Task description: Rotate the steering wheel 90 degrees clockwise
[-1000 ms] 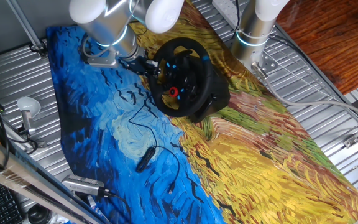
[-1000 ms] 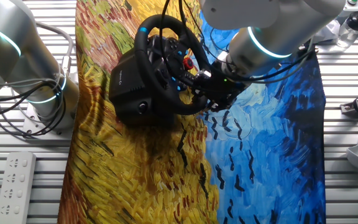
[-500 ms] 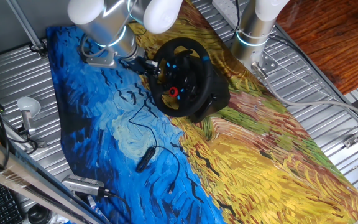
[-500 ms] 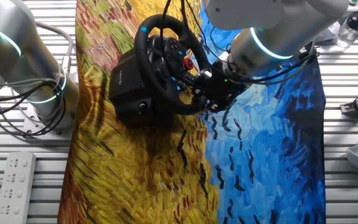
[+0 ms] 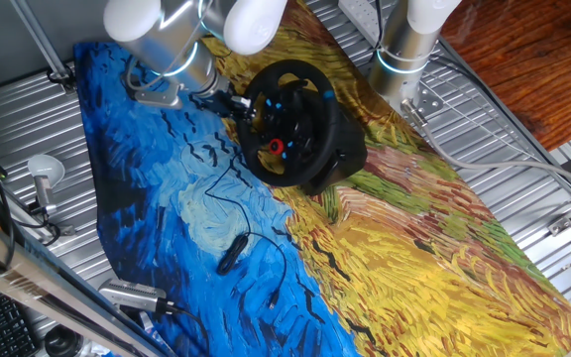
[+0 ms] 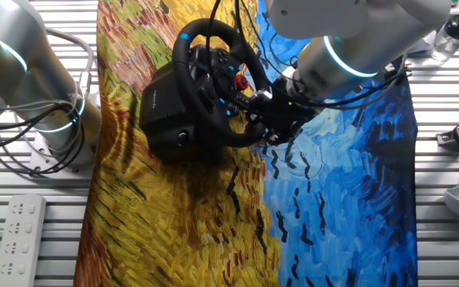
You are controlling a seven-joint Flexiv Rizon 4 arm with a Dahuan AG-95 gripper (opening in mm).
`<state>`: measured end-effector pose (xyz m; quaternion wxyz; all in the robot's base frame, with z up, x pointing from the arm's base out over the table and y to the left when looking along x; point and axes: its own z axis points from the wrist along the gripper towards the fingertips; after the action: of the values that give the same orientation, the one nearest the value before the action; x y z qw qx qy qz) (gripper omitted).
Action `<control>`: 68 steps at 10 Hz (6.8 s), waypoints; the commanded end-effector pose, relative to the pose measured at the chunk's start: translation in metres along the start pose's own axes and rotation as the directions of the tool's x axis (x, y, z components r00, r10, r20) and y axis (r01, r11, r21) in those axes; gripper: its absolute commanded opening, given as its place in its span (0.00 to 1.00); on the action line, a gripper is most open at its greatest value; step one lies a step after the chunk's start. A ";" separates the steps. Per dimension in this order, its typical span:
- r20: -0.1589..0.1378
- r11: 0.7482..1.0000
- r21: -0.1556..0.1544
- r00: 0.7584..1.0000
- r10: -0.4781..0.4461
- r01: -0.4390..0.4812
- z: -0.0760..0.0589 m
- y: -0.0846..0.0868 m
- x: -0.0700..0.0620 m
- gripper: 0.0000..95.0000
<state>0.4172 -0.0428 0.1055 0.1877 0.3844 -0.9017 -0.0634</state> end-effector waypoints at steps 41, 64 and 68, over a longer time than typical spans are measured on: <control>-0.047 0.970 0.010 0.969 0.243 -0.243 -0.001 -0.001 0.022 0.00; -0.046 0.933 0.007 0.932 0.360 -0.360 -0.005 -0.001 0.041 0.00; -0.049 0.922 0.007 0.921 0.387 -0.387 -0.005 -0.001 0.041 0.00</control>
<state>0.3927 -0.0732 0.1220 0.2193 0.1995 -0.9549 -0.0168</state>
